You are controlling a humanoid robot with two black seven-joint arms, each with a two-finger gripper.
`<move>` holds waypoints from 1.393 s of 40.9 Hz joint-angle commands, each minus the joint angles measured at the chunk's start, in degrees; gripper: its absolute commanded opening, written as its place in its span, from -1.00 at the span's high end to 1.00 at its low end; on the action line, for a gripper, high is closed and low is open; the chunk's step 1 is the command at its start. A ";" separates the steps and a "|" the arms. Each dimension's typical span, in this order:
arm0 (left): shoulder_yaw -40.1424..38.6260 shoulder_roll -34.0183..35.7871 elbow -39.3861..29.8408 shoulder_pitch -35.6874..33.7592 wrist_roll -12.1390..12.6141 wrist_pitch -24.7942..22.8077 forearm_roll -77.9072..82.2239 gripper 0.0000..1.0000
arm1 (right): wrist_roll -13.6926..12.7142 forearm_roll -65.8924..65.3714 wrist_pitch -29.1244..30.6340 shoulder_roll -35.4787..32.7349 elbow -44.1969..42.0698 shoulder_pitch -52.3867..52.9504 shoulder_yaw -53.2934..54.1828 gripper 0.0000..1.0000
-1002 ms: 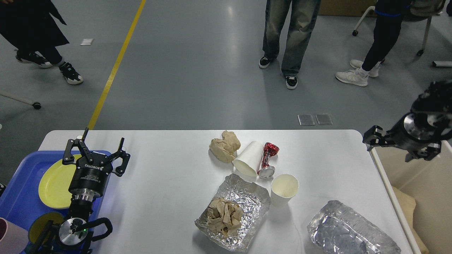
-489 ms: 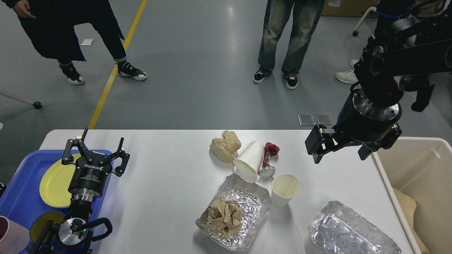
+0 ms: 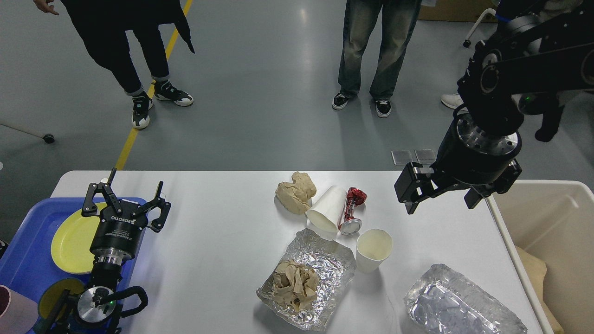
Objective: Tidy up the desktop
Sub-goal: 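Raise the right gripper and move it over the crumpled foil tray, then lower the right gripper onto the foil tray and grasp it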
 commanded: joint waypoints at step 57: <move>0.00 0.00 -0.03 0.00 0.00 0.02 0.00 -0.93 | -0.47 -15.90 -22.40 11.55 -0.07 -33.77 5.63 -0.90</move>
